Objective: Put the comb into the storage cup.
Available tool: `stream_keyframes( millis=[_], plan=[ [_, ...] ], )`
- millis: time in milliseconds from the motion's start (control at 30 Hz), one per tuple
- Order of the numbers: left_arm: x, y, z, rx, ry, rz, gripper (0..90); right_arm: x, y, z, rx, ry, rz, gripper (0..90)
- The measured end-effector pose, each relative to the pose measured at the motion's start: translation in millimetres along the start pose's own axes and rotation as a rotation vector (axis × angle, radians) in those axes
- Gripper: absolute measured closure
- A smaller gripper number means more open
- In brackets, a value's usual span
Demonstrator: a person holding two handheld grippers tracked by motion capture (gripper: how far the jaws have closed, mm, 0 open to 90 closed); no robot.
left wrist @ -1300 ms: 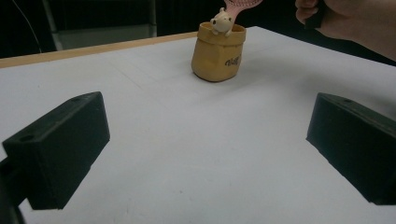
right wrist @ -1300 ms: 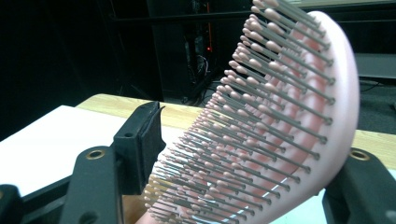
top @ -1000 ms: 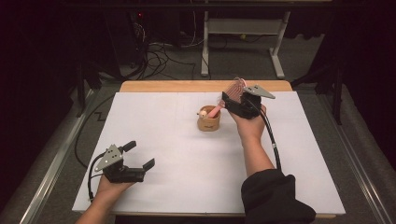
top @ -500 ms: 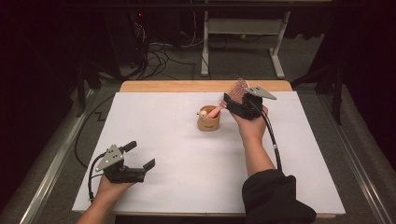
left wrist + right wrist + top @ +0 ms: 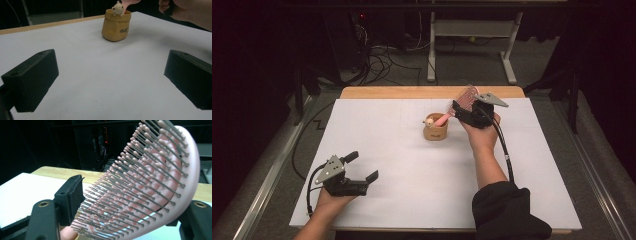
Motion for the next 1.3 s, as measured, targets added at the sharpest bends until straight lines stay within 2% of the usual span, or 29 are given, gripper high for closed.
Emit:
stream_keyframes(
  millis=[933, 1067, 1167, 1300],
  plan=[
    [2.5, 1.6, -2.4, -0.012, 0.013, -0.003, 0.0, -7.9, -3.4, 3.5, -0.018, 0.001, -0.016, 15.0],
    [2.5, 2.3, -2.4, -0.013, 0.010, 0.003, 0.0, -12.1, -2.0, 4.3, -0.026, -0.008, -0.010, 8.4],
    [2.5, 2.8, -2.5, -0.018, 0.009, 0.006, 0.0, -15.4, 0.1, 5.2, -0.039, -0.011, 0.001, 0.2],
    [2.7, 2.8, -2.5, -0.015, 0.010, 0.010, 0.0, -21.8, 2.5, 5.6, -0.060, -0.016, 0.002, 0.2]
  ],
)
Point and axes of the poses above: each handheld gripper's, and its own axes: x roughly forward along the jaws, z roughly out of its top, y roughly to its left, the point moved 1 cm from there along x, roughly forward along the jaws, and after that the axes turned 10 degrees about x, right-handed, at the moved point
